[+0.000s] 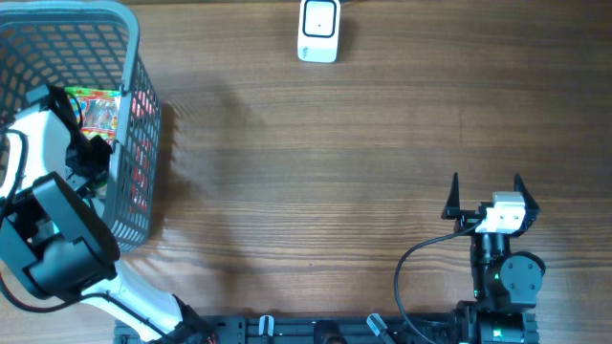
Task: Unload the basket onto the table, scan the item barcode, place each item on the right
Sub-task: 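Reach the left gripper into the basket and grasp the green-capped jar, then carry the jar with the left gripper and set it on the table center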
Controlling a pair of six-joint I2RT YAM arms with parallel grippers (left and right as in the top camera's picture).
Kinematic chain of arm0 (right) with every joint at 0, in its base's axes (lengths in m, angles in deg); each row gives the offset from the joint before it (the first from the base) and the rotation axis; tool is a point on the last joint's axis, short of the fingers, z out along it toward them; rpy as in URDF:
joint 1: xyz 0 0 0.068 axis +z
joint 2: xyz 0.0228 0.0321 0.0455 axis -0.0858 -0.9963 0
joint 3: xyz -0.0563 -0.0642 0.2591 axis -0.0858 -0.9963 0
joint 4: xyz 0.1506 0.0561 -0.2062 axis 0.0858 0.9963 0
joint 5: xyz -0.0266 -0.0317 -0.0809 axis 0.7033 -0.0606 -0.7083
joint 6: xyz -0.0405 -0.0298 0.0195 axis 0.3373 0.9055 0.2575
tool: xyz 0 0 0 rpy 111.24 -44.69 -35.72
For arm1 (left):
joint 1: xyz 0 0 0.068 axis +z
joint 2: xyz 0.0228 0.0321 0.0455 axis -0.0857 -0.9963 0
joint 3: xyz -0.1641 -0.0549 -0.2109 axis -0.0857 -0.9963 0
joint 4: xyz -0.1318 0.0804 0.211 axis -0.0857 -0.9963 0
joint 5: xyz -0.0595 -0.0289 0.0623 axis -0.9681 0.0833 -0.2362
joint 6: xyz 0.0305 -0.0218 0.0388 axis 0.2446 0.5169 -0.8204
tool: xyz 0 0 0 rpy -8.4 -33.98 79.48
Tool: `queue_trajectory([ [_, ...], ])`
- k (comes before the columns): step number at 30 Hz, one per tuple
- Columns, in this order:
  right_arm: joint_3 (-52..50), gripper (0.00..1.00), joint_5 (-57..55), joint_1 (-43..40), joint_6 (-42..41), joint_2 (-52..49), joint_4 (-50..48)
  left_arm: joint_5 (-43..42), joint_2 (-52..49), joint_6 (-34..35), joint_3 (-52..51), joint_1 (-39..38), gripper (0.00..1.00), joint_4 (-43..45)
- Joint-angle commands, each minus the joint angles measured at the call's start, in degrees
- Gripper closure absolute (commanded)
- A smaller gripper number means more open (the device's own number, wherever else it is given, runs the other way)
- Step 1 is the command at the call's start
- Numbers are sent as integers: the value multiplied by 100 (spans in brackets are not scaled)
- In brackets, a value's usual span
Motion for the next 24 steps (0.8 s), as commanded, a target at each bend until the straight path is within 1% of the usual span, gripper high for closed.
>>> queue_trajectory([
  [1,-7,1,90,24,63,4,-20,4,461,90,1346,37,51,-684],
  [4,-7,0,90,24,63,4,-20,-72,732,280,2522,35,50,-1331],
  [6,-7,0,90,24,63,4,-20,-662,1054,278,3740,35,48,-1803],
  [7,-7,0,90,24,63,4,-20,-1047,1224,275,4247,-17,48,-1906],
  [9,-7,0,90,24,63,4,-20,-1613,1574,278,4894,-310,47,-1875],
  [10,-7,0,90,24,63,4,-20,-1878,1788,306,5101,-654,46,-1766],
  [11,-7,0,90,24,66,4,-20,-1943,1998,452,5132,-1132,46,-1589],
  [12,-7,0,90,22,63,4,-20,-1941,2135,608,5132,-1884,47,-1473],
  [13,-7,0,90,22,63,4,-20,-1849,2048,769,5128,-3086,47,-1513],
  [15,-7,0,90,24,63,4,-20,-1626,1816,1036,5075,-4024,49,-1565],
  [17,-7,0,90,22,63,4,-20,-1292,1303,1377,4929,-5075,50,-1576],
  [20,-7,0,90,24,63,4,-20,-970,376,1878,4642,-5956,50,-1611],
  [21,-7,0,90,24,63,4,-20,-973,28,2006,4572,-6116,50,-1609],
  [22,-7,0,90,24,66,4,-20,-988,-544,2197,4531,-6301,50,-1615],
  [24,-7,0,90,22,63,4,-20,-1182,-1263,2273,4531,-6474,50,-1552],
])
